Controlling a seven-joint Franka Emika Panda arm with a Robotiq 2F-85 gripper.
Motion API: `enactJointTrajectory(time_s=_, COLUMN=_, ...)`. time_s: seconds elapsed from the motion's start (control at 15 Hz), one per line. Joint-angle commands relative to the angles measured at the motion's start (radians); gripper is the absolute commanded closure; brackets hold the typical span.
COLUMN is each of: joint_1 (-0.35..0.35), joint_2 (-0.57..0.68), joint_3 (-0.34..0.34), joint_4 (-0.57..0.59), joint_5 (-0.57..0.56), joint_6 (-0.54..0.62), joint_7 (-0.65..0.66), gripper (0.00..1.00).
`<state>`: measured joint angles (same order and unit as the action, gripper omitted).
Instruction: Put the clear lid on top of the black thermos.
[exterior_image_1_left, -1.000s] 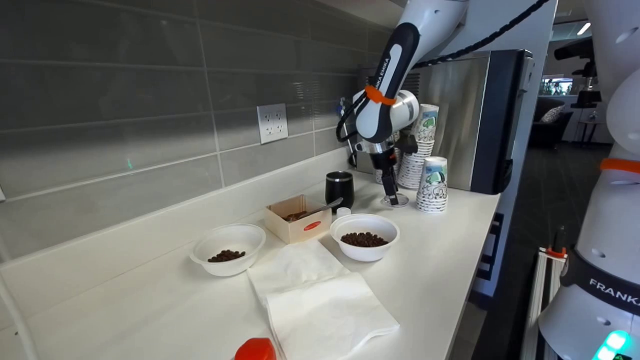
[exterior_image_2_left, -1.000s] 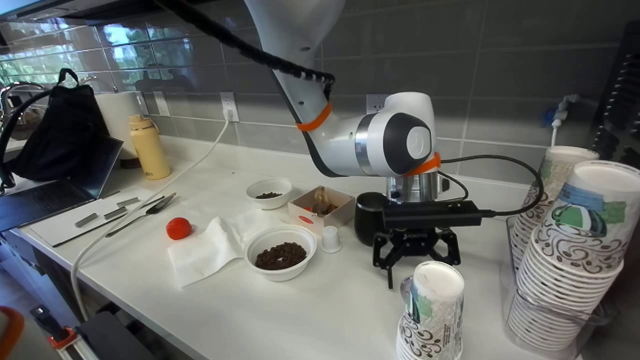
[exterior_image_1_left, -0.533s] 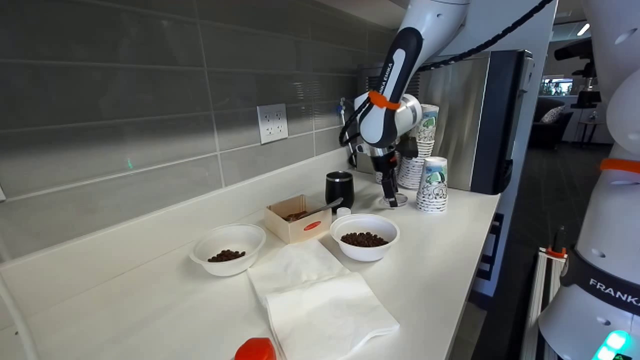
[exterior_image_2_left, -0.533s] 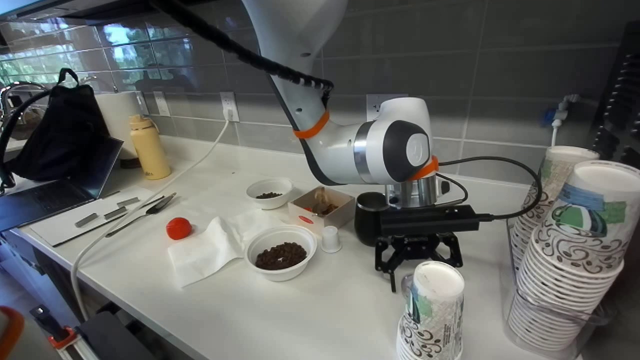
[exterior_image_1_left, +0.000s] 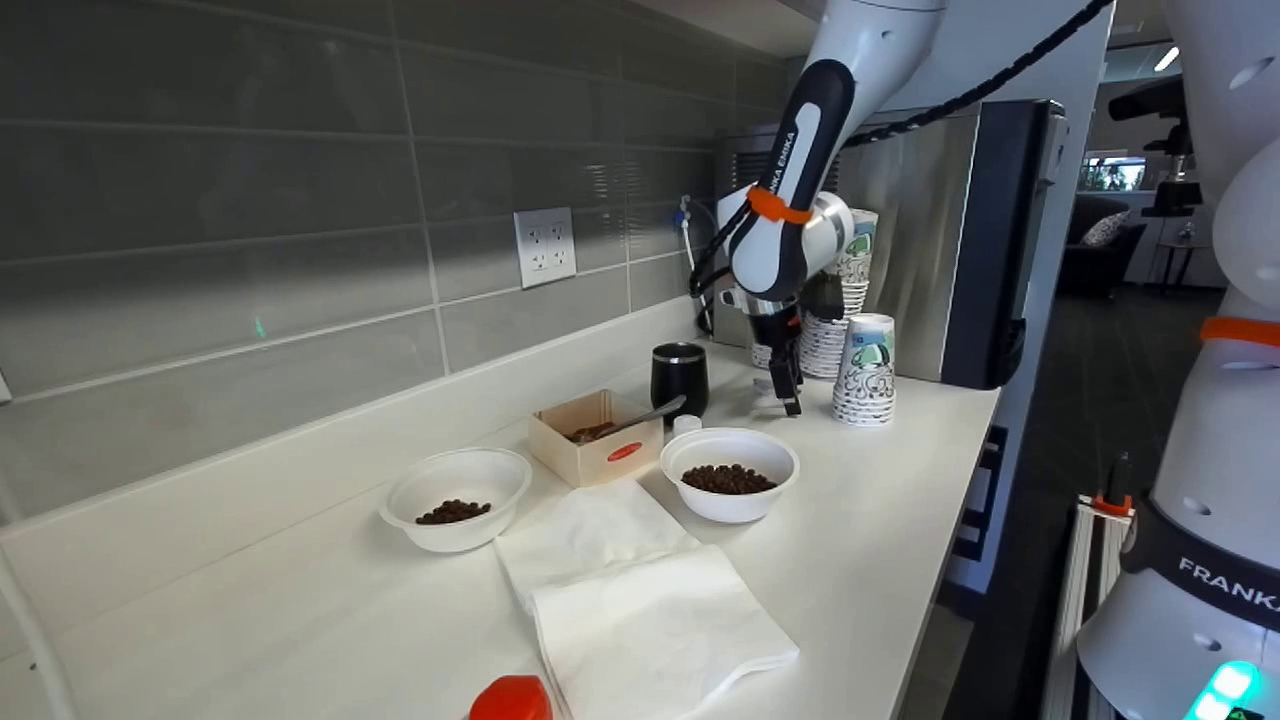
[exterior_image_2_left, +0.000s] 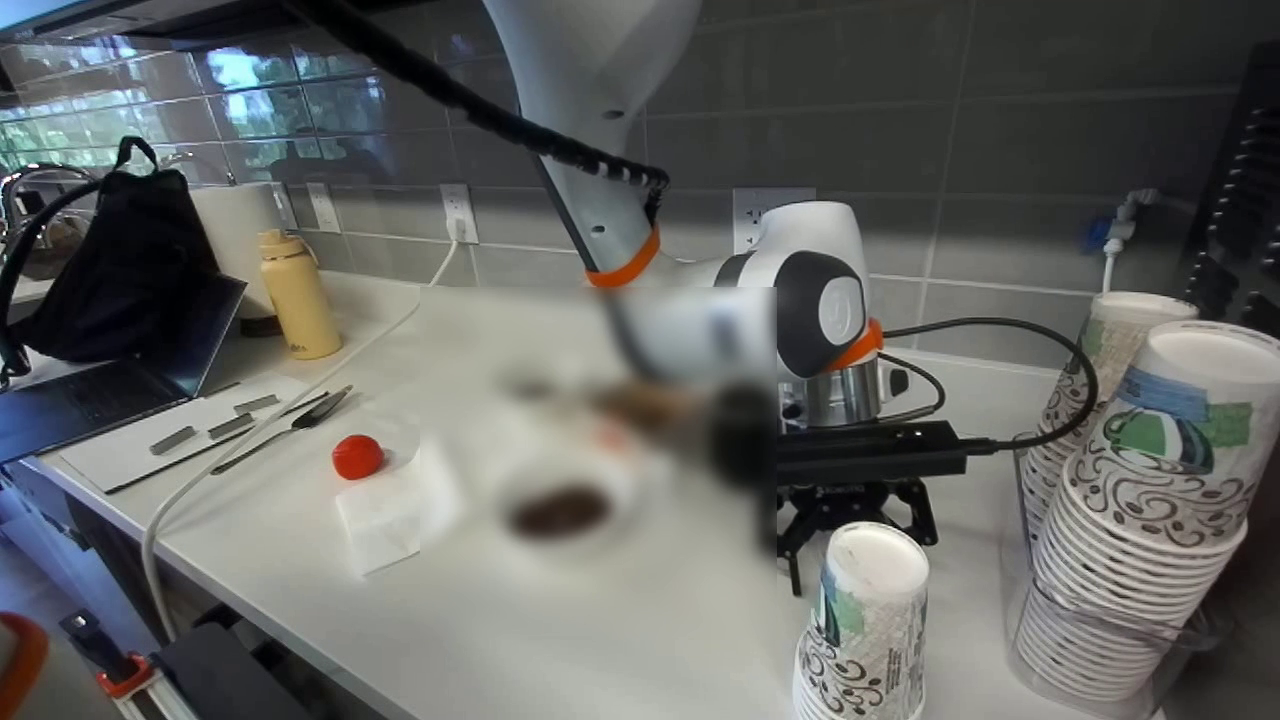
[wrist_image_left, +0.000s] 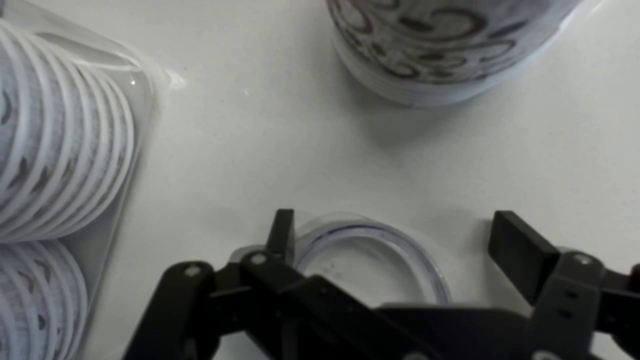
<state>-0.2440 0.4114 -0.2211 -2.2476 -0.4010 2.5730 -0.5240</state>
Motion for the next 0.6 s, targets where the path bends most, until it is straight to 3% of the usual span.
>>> enactJointTrajectory(time_s=0.0, joint_1=0.001, joint_2=-0.015, joint_3=-0.014, joint_4=-0.025, joint_5=-0.044, joint_6=0.046, joint_7=0.044, gripper=0.00)
enactJointTrajectory(time_s=0.53, joint_1=0.004, joint_2=-0.037, joint_3=-0.017, joint_4=-0.016, joint_5=-0.045, joint_6=0.080, joint_7=0.050, gripper=0.00)
